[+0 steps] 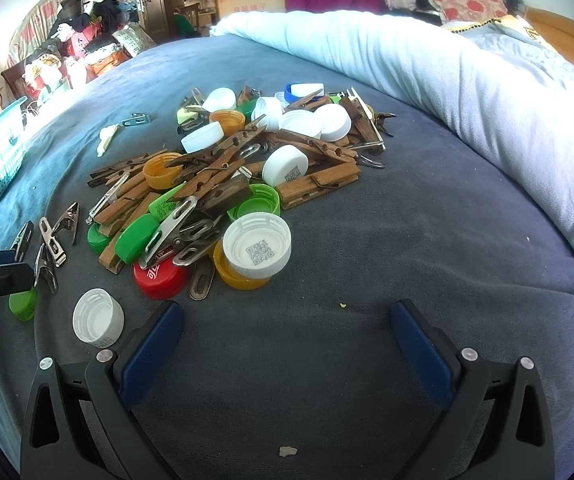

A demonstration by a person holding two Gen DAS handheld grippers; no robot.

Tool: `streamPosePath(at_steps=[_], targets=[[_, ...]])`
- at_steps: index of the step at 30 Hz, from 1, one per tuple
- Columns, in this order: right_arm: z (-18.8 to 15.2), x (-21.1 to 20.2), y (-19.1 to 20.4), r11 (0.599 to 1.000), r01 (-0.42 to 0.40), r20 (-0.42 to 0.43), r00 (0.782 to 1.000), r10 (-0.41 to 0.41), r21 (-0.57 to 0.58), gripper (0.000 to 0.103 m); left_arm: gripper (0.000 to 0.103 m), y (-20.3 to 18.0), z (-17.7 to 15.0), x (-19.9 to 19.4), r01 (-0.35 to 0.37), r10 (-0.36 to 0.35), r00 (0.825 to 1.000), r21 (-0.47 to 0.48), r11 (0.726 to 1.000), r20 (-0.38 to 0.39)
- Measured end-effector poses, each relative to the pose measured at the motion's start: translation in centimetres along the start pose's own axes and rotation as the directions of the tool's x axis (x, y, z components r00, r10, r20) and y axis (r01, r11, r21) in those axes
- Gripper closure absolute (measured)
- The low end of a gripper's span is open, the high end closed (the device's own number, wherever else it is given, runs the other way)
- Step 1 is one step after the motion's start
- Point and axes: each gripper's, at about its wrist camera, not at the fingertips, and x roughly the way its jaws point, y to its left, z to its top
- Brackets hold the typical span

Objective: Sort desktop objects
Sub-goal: 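Grasp the green bottle cap with the left gripper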

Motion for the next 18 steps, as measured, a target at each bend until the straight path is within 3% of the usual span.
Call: streamPosePath(at_steps=[3,6,8,13,18], targets=[[0.0,0.0,0.0,1.0,-0.001,0.0,1.0,0.001,0.001,0.0,0.049,-0.7,0.5,0.1,0.031,-0.031,0.999,0.007,0.999,0.013],[0.0,0.0,0.0,1.0,-0.001,0.0,1.0,0.001,0.001,0.0,0.049,-1.7,0.7,0.3,0.016,-0.016,1.0,0.047,0.999,-0.002],[0.0,0.0,0.1,1.0,-0.001,0.0,1.0,0.001,0.001,0.0,0.051,-1.7,0.3,0.0,0.061,-0.06,0.998,0.064,0.996,-0.02],[0.1,-0.1,0.1,1.0,-0.001,0.0,1.0,0.001,0.001,0.0,0.051,-1.3,-1.3,-1.3,0.102,-0.108,0.994,0.172,0.98,0.021],[0.1,0.0,0.1,1.0,-0.002,-0.001,1.0,0.002,0.002,0.0,0.051,-1.5,-1.8,-1.1,0.12,-0.129,0.991,0.214,0.969,0.03]])
